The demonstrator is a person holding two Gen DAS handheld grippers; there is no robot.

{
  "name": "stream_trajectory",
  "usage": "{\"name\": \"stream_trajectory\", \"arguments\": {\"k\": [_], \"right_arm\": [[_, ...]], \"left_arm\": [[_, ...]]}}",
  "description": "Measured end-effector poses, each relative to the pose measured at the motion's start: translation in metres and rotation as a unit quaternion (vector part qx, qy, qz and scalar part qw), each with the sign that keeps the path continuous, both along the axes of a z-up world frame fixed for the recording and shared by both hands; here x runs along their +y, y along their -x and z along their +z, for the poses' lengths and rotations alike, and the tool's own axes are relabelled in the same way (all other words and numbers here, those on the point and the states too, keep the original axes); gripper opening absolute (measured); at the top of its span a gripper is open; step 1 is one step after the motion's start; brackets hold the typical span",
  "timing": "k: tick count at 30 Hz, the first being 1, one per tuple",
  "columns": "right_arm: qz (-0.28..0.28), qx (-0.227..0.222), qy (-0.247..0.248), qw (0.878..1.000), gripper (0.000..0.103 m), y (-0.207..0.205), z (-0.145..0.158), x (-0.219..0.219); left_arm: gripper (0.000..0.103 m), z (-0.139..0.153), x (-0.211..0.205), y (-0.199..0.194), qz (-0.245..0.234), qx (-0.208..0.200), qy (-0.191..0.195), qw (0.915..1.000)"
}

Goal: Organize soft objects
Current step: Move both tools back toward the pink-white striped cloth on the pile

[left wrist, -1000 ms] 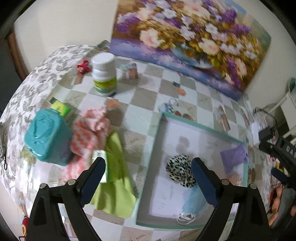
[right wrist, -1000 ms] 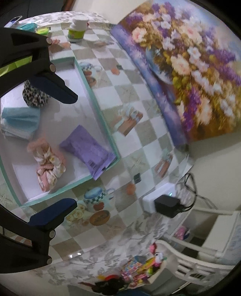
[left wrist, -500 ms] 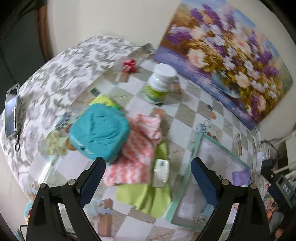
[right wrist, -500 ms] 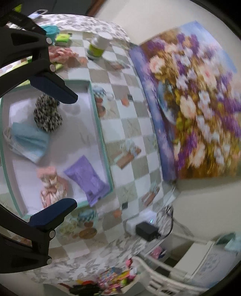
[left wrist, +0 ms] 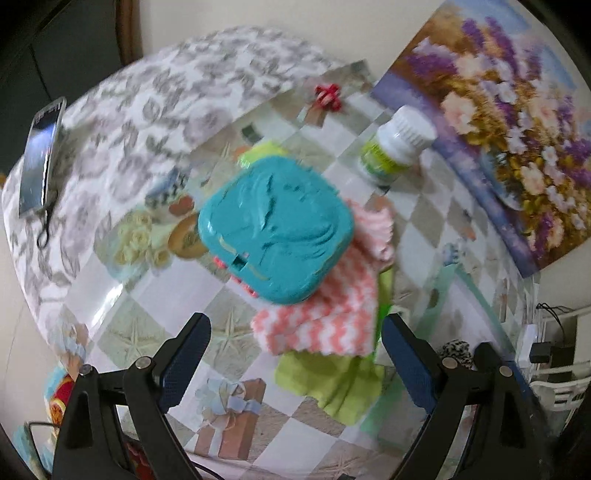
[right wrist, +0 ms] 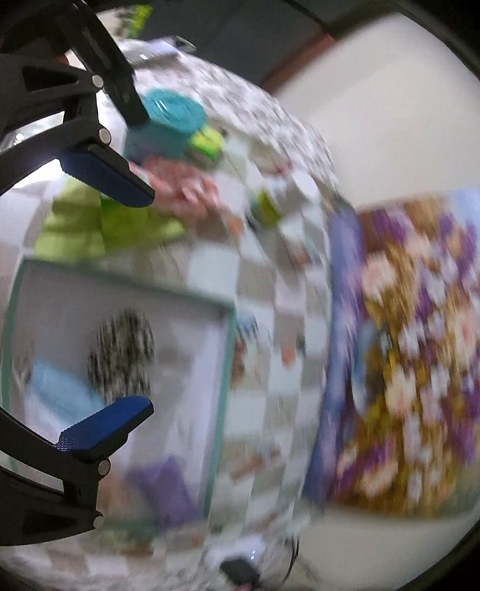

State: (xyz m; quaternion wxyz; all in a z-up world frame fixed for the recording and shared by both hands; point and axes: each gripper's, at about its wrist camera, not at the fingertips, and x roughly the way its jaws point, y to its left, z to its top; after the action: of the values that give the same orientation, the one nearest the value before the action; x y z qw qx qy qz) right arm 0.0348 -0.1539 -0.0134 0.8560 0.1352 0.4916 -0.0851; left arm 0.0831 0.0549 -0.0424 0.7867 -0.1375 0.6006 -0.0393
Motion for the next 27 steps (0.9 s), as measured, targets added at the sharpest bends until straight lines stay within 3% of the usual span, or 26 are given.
{"name": "stream_trajectory", "arguments": {"k": [6,14,20,25,27], "right_arm": [[0.034,0.027,-0.025,0.999,0.103,-0.011,-0.033,0.024],[0.064,0.021,-0.023,0.997,0.102,-0.018,-0.043,0.041],[0.086,0.029,0.003,0.996,0.094,-0.024,-0.051,0.055],[0.090,0.033,0.000,0.995,0.080,-0.025,-0.055,0.053],[0.083,0.026,-0.005,0.996,0.069,-0.024,-0.054,0.047]], "left_arm": [[0.092,-0.019,0.013,-0.005,0.033,0.030,-0.002,0.9990],[0.092,-0.024,0.024,-0.005,0.064,0.036,-0.003,0.9973],[0.092,-0.026,0.029,-0.004,0.075,0.044,0.004,0.9962],[0.092,-0.027,0.025,-0.004,0.070,0.046,0.008,0.9965],[0.092,-0.027,0.022,-0.005,0.064,0.047,0.013,0.9967]]}}
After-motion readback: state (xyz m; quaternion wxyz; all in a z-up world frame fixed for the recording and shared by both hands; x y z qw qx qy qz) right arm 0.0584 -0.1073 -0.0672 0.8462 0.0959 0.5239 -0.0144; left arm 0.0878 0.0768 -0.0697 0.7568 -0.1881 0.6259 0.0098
